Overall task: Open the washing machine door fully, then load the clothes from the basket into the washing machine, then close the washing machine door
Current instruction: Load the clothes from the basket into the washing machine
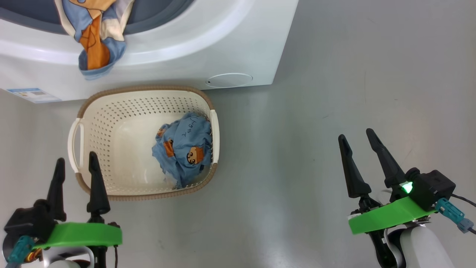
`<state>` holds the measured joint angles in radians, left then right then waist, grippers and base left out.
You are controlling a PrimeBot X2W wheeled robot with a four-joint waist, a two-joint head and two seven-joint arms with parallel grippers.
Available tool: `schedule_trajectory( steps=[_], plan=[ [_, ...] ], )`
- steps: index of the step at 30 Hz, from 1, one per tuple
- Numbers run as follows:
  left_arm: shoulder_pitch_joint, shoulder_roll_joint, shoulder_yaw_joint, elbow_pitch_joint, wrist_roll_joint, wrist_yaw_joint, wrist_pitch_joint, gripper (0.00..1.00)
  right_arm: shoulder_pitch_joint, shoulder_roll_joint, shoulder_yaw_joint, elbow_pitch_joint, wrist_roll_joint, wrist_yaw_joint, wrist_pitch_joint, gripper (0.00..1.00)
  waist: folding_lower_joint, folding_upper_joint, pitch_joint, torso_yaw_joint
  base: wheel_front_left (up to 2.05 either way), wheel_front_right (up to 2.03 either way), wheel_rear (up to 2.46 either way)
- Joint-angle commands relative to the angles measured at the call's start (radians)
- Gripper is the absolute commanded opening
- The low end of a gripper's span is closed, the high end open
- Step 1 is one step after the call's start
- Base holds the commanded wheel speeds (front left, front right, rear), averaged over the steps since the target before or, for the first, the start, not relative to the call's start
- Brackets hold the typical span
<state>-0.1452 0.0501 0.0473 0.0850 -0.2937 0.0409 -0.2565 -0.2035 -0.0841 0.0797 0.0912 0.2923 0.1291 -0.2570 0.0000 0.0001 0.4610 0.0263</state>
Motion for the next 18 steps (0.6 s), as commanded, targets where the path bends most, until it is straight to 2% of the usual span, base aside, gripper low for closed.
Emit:
schedule_trajectory(
  steps=[1, 8, 14, 18],
  plan=[
    [-0.004, 0.016, 0.033, -0.012, 0.014, 0.003, -0.005, 1.0, 0.019, 0.001, 0.027, -0.02, -0.001, 0.002, -0.005, 1.0, 0.0, -0.0001, 0.0, -0.002, 0.0, 0.0, 0.0],
    [-0.087, 0.034, 0.026, 0.047, 0.017, -0.017, -0.005, 1.0, 0.012, 0.003, 0.034, -0.017, 0.005, 0.002, -0.005, 1.0, 0.0, -0.0001, 0.006, -0.01, 0.0, 0.0, 0.0],
    [-0.23, 0.062, 0.008, 0.117, 0.021, -0.035, 0.009, 1.0, 0.001, 0.005, 0.04, -0.015, 0.006, 0.002, -0.005, 1.0, 0.0, -0.0001, 0.019, -0.021, 0.0, 0.0, 0.0],
    [-0.341, 0.093, -0.001, 0.163, 0.034, -0.03, 0.058, 1.0, -0.011, 0.006, 0.044, -0.014, 0.007, 0.002, -0.005, 1.0, 0.0, -0.0001, 0.03, -0.03, 0.0, 0.0, 0.0]
  ],
)
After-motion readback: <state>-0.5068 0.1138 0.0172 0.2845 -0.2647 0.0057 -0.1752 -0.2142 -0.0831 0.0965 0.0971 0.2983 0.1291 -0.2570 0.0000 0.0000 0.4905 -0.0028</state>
